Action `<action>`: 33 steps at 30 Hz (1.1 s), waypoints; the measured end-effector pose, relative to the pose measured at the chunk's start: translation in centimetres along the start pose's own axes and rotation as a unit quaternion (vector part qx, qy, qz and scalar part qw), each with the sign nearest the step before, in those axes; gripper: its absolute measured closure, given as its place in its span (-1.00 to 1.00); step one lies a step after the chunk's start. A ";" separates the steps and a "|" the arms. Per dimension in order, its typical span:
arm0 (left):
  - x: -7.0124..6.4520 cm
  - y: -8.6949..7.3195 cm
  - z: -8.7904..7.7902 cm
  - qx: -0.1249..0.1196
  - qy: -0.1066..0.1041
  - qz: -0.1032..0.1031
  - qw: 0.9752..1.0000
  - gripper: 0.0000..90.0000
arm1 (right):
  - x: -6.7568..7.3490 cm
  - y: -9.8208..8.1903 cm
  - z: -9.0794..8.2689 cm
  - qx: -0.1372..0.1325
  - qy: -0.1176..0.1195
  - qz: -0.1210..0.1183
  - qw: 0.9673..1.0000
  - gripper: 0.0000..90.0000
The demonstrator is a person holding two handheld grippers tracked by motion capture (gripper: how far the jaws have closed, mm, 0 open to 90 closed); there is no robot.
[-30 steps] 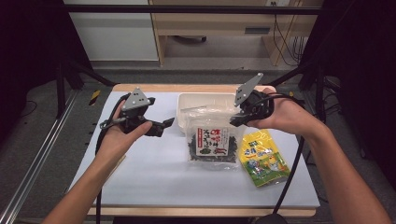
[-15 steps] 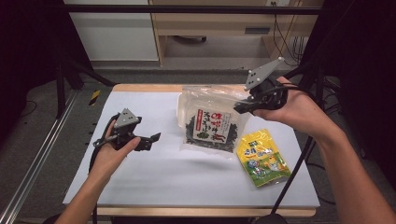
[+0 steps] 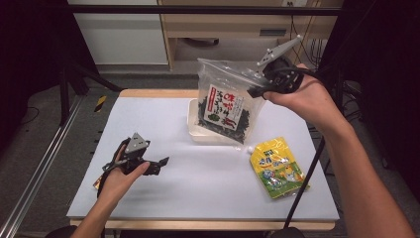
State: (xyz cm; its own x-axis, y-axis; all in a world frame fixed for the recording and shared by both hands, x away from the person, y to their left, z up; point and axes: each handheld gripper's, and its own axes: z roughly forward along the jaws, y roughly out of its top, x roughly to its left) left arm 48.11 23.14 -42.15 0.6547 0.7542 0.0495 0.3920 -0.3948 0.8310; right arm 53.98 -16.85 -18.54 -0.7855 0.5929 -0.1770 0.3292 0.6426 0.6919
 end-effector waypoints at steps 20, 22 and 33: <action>-1.8 -2.1 -1.3 0.007 -0.011 0.020 1.000 -0.85 | -2.6 3.9 6.2 0.018 -0.071 0.087 0.994 0.84; -1.8 -2.2 -1.2 0.009 -0.012 0.018 1.000 -0.85 | -2.8 4.0 6.7 0.019 -0.072 0.089 0.993 0.84; -1.8 -2.5 -0.9 0.017 -0.014 0.022 1.000 -0.85 | -2.8 4.3 9.0 0.032 -0.077 0.099 0.992 0.84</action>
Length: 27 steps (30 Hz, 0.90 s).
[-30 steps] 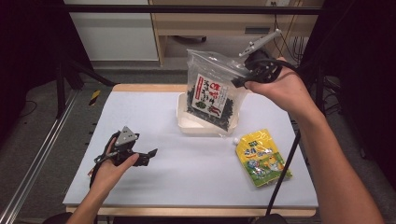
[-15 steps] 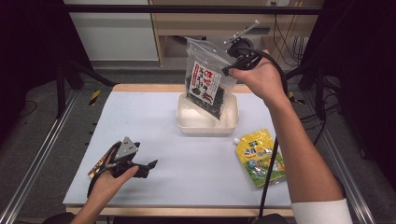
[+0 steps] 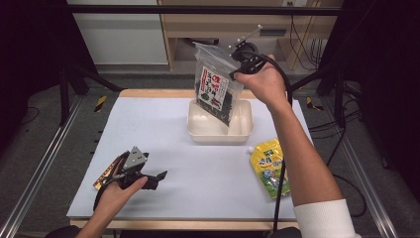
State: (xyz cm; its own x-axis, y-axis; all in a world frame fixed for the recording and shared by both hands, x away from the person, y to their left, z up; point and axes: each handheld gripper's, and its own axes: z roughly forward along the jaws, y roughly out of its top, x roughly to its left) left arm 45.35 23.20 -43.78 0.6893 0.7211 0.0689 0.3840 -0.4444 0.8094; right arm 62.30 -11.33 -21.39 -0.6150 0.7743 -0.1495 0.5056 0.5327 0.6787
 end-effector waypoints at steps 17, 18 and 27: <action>-0.2 -0.1 0.4 0.010 -0.001 0.007 1.000 -0.85 | 1.3 -1.1 2.8 0.010 0.006 0.001 1.000 0.83; -0.2 -0.1 0.4 0.011 -0.001 0.008 1.000 -0.85 | 1.3 -1.2 3.0 0.010 0.007 0.002 1.000 0.83; -0.2 -0.2 0.5 0.012 0.000 0.007 1.000 -0.85 | 1.4 -2.1 4.2 0.017 0.015 0.011 1.000 0.82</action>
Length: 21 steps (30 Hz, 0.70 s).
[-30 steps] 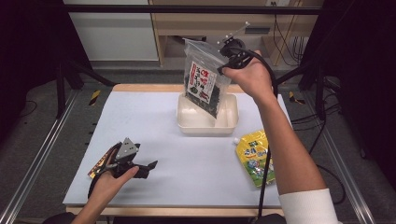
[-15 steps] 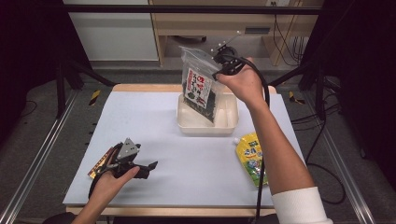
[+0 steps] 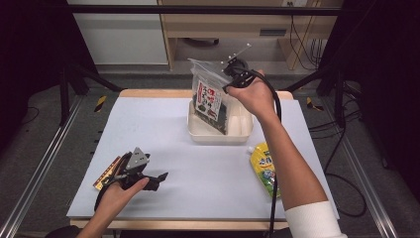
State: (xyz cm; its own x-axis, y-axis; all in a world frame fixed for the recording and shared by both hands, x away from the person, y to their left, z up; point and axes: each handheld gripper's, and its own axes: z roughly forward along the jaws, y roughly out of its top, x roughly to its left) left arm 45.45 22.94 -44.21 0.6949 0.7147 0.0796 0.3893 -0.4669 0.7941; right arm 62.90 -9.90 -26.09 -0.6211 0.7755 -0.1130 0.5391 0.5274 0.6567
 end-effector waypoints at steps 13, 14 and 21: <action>0.0 -0.1 0.1 0.005 0.000 0.001 1.000 -0.85 | -0.3 -0.5 0.1 -0.009 0.015 0.007 1.000 0.78; 0.0 -0.1 0.1 0.004 0.000 0.001 1.000 -0.85 | -0.4 -0.5 0.1 -0.011 0.016 0.005 1.000 0.77; 0.0 -0.1 0.2 0.005 -0.001 0.001 1.000 -0.85 | -0.5 -0.8 0.1 -0.026 0.023 0.001 0.999 0.73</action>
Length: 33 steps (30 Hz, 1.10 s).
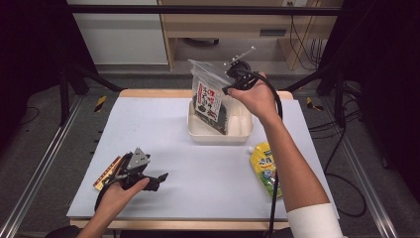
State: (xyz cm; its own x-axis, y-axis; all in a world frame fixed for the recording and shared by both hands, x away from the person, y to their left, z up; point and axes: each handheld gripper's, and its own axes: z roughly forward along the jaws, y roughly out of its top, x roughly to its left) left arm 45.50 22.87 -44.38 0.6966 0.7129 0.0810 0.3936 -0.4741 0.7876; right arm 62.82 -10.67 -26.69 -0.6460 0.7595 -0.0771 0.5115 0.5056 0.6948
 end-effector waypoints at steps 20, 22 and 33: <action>0.0 0.0 0.0 0.004 0.003 0.002 1.000 -0.85 | 1.2 -1.7 -3.6 -0.089 0.013 -0.027 0.996 -0.35; 0.1 0.0 0.0 0.004 0.003 0.003 1.000 -0.85 | 1.2 -2.1 -4.2 -0.098 0.009 -0.031 0.995 -0.43; -0.1 -0.1 0.2 0.009 0.005 0.006 1.000 -0.85 | 0.4 -7.0 -7.6 -0.130 0.000 -0.026 0.991 -0.52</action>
State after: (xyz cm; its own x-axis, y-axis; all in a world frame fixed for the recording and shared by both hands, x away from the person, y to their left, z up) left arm 45.51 22.78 -44.55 0.6955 0.7122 0.0955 0.3961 -0.4908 0.7760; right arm 54.71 -17.05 -26.18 -0.6668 0.7359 -0.1177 0.3140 0.4207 0.8512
